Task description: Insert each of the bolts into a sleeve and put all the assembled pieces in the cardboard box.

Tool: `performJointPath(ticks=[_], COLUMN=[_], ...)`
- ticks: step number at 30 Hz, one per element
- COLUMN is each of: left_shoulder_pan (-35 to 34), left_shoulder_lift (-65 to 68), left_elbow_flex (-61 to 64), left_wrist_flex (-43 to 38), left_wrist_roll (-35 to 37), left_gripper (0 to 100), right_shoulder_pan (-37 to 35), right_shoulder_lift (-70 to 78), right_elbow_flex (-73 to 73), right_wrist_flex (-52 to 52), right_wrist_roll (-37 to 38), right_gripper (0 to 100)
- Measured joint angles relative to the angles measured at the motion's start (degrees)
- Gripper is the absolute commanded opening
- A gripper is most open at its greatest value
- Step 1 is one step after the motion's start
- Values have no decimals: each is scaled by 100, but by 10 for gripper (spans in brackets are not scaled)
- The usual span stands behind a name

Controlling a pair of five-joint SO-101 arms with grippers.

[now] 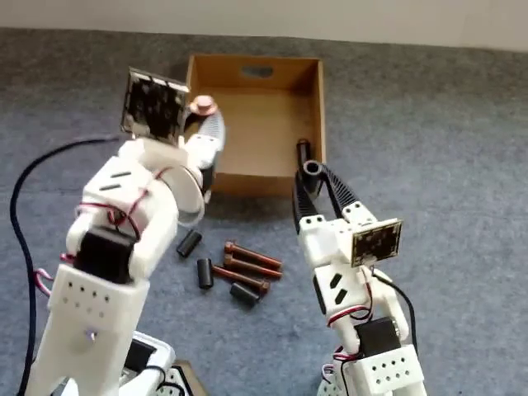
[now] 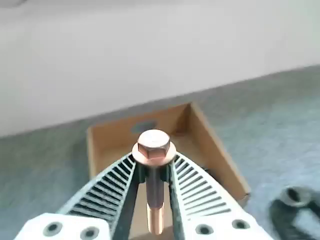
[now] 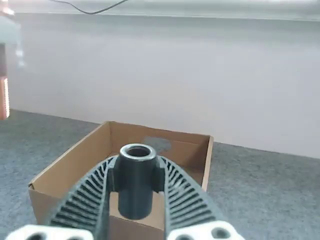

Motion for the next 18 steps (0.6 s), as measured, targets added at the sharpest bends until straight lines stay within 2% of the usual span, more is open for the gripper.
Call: performJointPath(ticks=[7, 11, 18], left_shoulder_pan=[475, 554, 1354], left_shoulder_lift=[-88, -149, -149], left_elbow_flex=[44, 484, 659], left_wrist_flex=[-844, -967, -1064], left_wrist_roll=[0, 0, 0], left_gripper=[9, 9, 9], right_shoulder_pan=[-97, -97, -97], right_shoulder_lift=[0, 0, 0], right_elbow_flex=[264, 343, 352], right_wrist_flex=[-9, -18, -18], right_wrist_roll=[0, 0, 0], right_gripper=[5, 5, 5])
